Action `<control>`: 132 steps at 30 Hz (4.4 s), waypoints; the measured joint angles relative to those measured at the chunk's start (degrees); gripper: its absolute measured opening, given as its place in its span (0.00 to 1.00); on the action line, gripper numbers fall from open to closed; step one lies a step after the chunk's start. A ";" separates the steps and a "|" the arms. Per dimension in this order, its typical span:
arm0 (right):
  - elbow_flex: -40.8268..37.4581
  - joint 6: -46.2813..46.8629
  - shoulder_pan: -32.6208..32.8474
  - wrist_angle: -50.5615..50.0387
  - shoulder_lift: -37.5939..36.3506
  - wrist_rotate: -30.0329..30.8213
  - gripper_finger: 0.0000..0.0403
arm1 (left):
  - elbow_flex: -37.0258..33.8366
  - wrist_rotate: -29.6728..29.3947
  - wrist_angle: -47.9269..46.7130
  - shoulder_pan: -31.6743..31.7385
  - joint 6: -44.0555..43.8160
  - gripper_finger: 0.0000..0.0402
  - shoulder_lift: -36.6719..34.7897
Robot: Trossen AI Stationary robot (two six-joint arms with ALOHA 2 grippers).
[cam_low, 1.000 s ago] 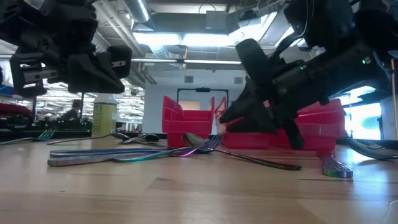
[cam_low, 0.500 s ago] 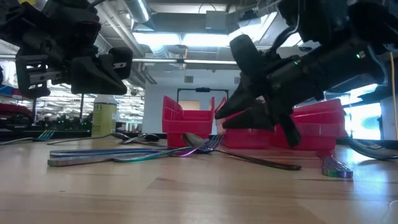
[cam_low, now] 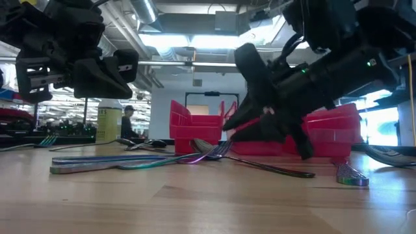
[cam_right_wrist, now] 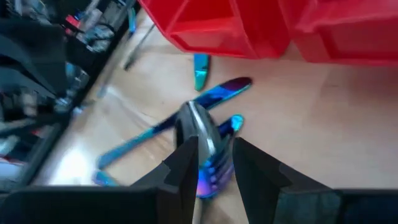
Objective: Sort silverware
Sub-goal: Put the blue fork into the left red silverware bin
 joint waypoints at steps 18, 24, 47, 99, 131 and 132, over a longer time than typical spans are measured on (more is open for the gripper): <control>2.84 2.55 -1.40 -4.28 0.66 -0.29 0.39 | -0.02 0.04 -0.87 0.00 -0.91 0.00 0.00; 2.82 2.51 -1.42 -4.13 0.70 -0.55 0.39 | -0.02 0.04 -0.85 0.00 -0.76 0.00 0.00; 2.67 -0.64 -1.40 -5.10 -2.84 -4.25 0.39 | -0.02 0.70 -0.81 -0.07 -2.12 0.00 0.02; -0.02 0.14 -1.40 -5.33 0.29 -4.95 0.22 | -0.02 1.57 -3.65 -0.07 -2.36 0.00 0.07; 0.81 -4.67 -2.58 -6.72 2.08 -1.76 0.50 | -0.02 1.53 -3.78 -0.04 -3.00 0.00 0.07; 0.88 -4.63 -2.60 -6.74 2.09 -1.77 0.50 | -0.02 1.53 -3.78 -0.04 -3.03 0.00 0.07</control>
